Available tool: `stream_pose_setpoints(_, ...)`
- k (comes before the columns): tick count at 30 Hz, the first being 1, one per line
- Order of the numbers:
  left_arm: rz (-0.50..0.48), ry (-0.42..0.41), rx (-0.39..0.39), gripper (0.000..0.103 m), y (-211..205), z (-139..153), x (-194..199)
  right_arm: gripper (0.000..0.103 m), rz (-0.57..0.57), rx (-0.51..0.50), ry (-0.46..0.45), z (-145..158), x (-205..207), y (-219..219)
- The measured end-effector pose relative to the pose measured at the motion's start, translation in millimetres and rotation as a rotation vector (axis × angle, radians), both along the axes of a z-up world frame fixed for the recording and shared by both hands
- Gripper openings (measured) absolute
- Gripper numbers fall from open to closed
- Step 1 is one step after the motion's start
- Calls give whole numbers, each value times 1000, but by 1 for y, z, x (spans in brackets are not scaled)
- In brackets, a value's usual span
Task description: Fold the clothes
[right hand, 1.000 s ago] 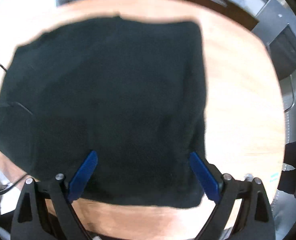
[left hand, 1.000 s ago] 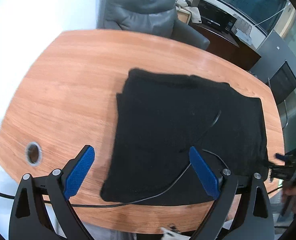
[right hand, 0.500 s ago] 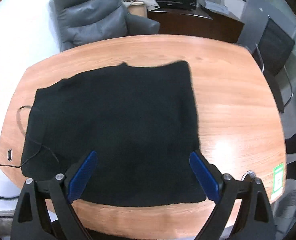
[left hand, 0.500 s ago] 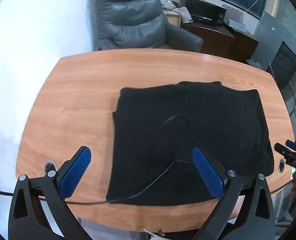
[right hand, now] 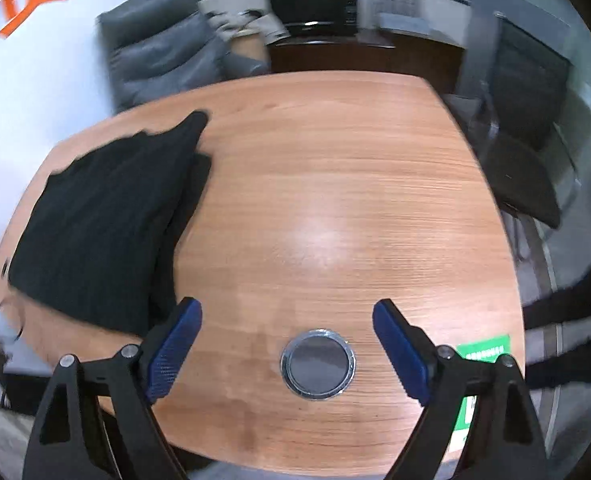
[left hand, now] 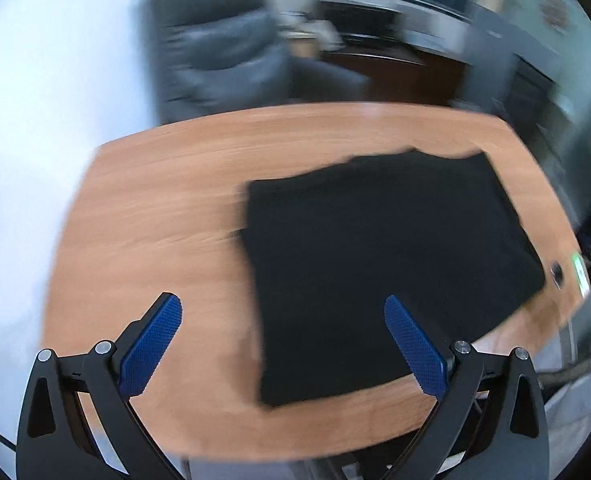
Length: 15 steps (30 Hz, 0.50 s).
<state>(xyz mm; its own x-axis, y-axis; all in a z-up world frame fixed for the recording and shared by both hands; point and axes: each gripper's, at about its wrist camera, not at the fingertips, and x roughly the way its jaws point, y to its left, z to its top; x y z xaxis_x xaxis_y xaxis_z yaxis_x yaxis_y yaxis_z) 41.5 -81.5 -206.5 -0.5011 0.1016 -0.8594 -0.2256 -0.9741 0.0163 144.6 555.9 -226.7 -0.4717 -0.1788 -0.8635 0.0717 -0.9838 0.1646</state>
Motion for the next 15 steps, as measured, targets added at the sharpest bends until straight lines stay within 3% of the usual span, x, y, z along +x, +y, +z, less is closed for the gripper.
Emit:
stream_pose_setpoints(2, -130, -35, -22, 101, 24, -29, -14, 91, 67, -56, -6, -7, -6, -20)
stream_pose_setpoints(5, -333, -95, -102, 91, 62, -77, -31, 90, 129, -175, -5, -19, -11, -57)
stream_pose_setpoints(8, -492, -95, -148, 90, 87, -107, -44, 87, 182, -259, -32, -41, -19, -89)
stream_pose_setpoints(15, -721, -47, -77, 90, 109, -138, -86, 85, 94, -361, -91, -93, -43, -116)
